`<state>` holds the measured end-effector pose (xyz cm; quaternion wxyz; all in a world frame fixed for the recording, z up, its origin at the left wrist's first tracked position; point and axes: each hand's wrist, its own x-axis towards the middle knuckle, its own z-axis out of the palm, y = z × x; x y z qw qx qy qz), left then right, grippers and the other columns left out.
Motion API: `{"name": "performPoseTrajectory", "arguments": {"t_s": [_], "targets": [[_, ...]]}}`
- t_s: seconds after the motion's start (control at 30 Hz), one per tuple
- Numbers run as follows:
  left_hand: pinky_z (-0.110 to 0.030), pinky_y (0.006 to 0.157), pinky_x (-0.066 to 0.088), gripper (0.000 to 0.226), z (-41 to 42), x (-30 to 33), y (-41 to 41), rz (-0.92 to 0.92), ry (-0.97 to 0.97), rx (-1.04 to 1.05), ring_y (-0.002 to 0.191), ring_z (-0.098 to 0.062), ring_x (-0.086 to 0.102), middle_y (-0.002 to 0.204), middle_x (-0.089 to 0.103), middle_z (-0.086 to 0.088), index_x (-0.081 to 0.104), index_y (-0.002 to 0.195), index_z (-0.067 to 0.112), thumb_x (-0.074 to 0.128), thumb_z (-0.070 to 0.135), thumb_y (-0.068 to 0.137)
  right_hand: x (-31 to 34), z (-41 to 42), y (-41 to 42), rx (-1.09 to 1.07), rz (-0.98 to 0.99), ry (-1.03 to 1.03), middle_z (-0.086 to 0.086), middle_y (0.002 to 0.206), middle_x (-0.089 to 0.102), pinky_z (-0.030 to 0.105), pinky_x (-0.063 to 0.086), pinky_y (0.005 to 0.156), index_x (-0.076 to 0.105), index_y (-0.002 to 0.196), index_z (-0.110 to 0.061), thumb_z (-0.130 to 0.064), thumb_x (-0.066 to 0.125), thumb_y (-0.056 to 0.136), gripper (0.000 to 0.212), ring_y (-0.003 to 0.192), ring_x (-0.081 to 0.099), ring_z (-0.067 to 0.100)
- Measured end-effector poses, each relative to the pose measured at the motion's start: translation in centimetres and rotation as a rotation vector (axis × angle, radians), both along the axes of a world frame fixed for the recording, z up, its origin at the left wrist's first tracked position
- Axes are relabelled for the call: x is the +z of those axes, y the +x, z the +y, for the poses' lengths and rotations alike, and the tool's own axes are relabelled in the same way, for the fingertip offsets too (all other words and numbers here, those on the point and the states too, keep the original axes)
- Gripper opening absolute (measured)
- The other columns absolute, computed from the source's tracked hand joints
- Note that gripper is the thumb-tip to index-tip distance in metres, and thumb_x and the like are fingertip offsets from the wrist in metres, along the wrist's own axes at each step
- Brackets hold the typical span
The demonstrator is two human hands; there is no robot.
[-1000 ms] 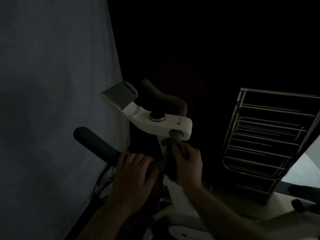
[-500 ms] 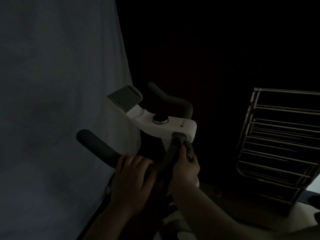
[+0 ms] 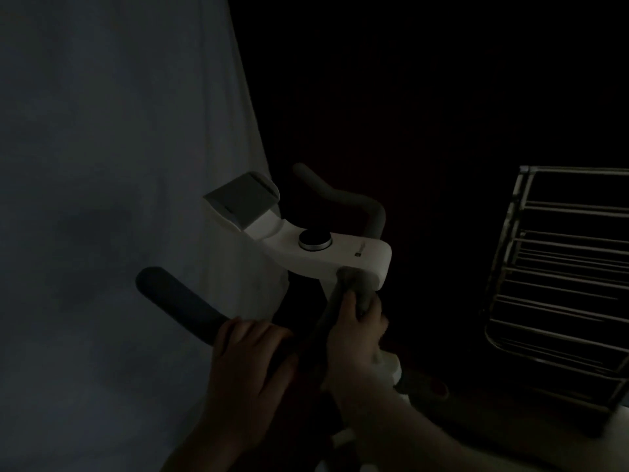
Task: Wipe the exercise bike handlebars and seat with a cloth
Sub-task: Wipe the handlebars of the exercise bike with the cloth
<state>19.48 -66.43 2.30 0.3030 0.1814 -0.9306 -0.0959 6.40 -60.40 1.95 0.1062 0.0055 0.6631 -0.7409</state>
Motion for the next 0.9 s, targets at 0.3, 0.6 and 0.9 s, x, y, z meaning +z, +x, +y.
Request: {"name": "performPoseTrajectory", "arguments": {"t_s": [0.3, 0.6, 0.9], "targets": [[-0.028, 0.096, 0.027, 0.025, 0.1, 0.2, 0.3, -0.029, 0.047, 0.020, 0.093, -0.004, 0.047, 0.089, 0.051, 0.023, 0.058, 0.093, 0.035, 0.037, 0.047, 0.089, 0.6, 2.7, -5.4, 0.550, 1.092, 0.439, -0.008, 0.105, 0.042, 0.028, 0.048, 0.081, 0.061, 0.113, -0.024, -0.042, 0.050, 0.091, 0.030, 0.098, 0.046, 0.012], [-0.026, 0.097, 0.024, 0.026, 0.6, 0.3, 0.2, 0.006, 0.060, 0.022, 0.093, -0.002, 0.044, 0.090, 0.053, 0.020, 0.060, 0.092, 0.029, 0.040, 0.044, 0.089, 2.2, 2.5, -7.4, 0.942, 1.317, 0.445, -0.007, 0.104, 0.066, 0.033, 0.031, 0.108, 0.067, 0.101, -0.020, -0.035, 0.050, 0.096, 0.023, 0.099, 0.057, 0.008], [-0.031, 0.102, 0.026, 0.026, 0.4, -0.1, 0.2, 0.021, 0.065, 0.028, 0.095, 0.000, 0.042, 0.090, 0.047, 0.023, 0.060, 0.095, 0.029, 0.041, 0.045, 0.089, 4.0, 1.2, -6.8, 1.238, 1.369, 0.571, -0.004, 0.104, 0.066, 0.026, 0.047, 0.078, 0.065, 0.108, -0.021, -0.036, 0.047, 0.098, 0.025, 0.089, 0.060, 0.009]]}}
